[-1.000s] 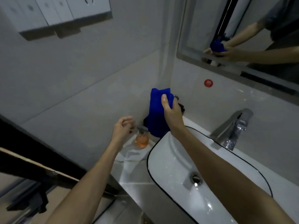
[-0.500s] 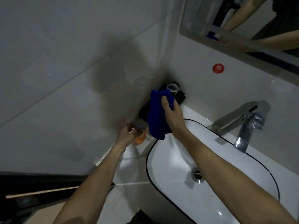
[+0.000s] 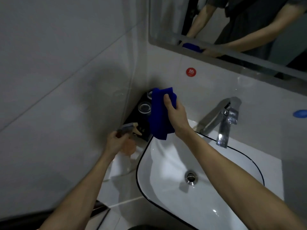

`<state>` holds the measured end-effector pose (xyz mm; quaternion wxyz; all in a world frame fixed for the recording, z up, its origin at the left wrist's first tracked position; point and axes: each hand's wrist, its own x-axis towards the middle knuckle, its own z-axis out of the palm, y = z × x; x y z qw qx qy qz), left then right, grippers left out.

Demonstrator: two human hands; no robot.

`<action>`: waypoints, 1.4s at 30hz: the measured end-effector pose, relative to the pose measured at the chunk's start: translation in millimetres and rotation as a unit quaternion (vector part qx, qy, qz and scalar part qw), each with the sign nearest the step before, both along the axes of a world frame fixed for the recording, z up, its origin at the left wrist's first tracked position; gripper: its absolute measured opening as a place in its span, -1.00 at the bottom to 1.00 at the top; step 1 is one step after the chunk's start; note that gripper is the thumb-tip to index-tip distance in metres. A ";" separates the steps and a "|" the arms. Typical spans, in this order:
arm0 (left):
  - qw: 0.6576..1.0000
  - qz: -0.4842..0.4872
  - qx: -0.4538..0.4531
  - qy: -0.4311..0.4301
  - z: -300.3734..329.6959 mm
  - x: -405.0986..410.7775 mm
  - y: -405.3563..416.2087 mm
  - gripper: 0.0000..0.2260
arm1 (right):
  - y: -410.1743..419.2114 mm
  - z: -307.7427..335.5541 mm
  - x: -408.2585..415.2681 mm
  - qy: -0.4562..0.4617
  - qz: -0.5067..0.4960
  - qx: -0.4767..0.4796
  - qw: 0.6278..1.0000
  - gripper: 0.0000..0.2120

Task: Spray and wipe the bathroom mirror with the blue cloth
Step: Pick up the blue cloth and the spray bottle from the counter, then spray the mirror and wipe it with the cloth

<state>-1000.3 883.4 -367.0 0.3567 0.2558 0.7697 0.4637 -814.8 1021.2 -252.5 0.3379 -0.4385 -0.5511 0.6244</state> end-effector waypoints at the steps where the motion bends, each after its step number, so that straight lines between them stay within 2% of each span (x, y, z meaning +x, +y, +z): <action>1: 1.000 0.017 0.018 -0.007 7.2 2.0 3.1 -0.89 | 1.1 4.4 2.6 0.003 -0.006 0.001 1.000 -0.67; 3: 0.995 0.045 0.075 -0.039 26.1 5.7 9.4 -0.97 | 2.3 13.5 7.4 0.004 -0.015 0.005 1.000 -0.67; 6: 0.984 0.050 0.151 -0.075 61.2 14.3 16.7 -0.85 | 2.6 28.1 16.0 0.019 -0.027 0.011 0.999 -0.69; 10: 0.964 0.015 0.225 -0.145 106.9 35.4 21.4 -0.79 | 1.7 50.7 36.0 0.044 -0.048 0.026 0.998 -0.68; 13: 0.943 -0.067 0.256 -0.201 142.5 58.3 21.9 -0.79 | 1.3 69.6 55.3 0.077 -0.061 0.025 0.995 -0.75; 16: 0.938 -0.135 0.273 -0.167 178.6 83.0 27.9 -0.78 | -0.8 92.3 78.1 0.087 -0.087 0.017 0.992 -0.73; 18: 0.941 -0.132 0.272 -0.155 198.9 98.7 36.8 -0.80 | -2.1 107.7 96.1 0.098 -0.095 0.022 0.990 -0.68; 20: 0.933 -0.129 0.282 -0.183 217.4 114.1 47.3 -0.79 | -3.2 123.6 118.2 0.120 -0.106 0.039 0.986 -0.65; 23: 0.909 -0.165 0.302 -0.236 247.8 137.0 62.8 -0.73 | -3.2 148.8 156.6 0.142 -0.130 0.072 0.979 -0.64; 26: 0.875 -0.233 0.331 -0.267 284.1 165.2 75.8 -0.68 | -1.2 177.8 196.0 0.164 -0.161 0.091 0.969 -0.64; 30: 0.846 -0.293 0.338 -0.291 336.1 211.3 92.6 -0.60 | 3.1 221.3 241.4 0.192 -0.207 0.119 0.952 -0.64; 33: 0.829 -0.316 0.351 -0.298 375.2 241.5 106.8 -0.65 | 8.8 256.1 271.4 0.240 -0.233 0.109 0.936 -0.63; 37: 0.814 -0.334 0.377 -0.288 425.1 278.1 125.8 -0.61 | 14.4 307.0 311.4 0.316 -0.216 0.092 0.919 -0.66; 42: 0.787 -0.353 0.424 -0.277 490.6 320.8 139.0 -0.80 | 19.1 365.6 355.1 0.292 -0.237 0.204 0.904 -0.72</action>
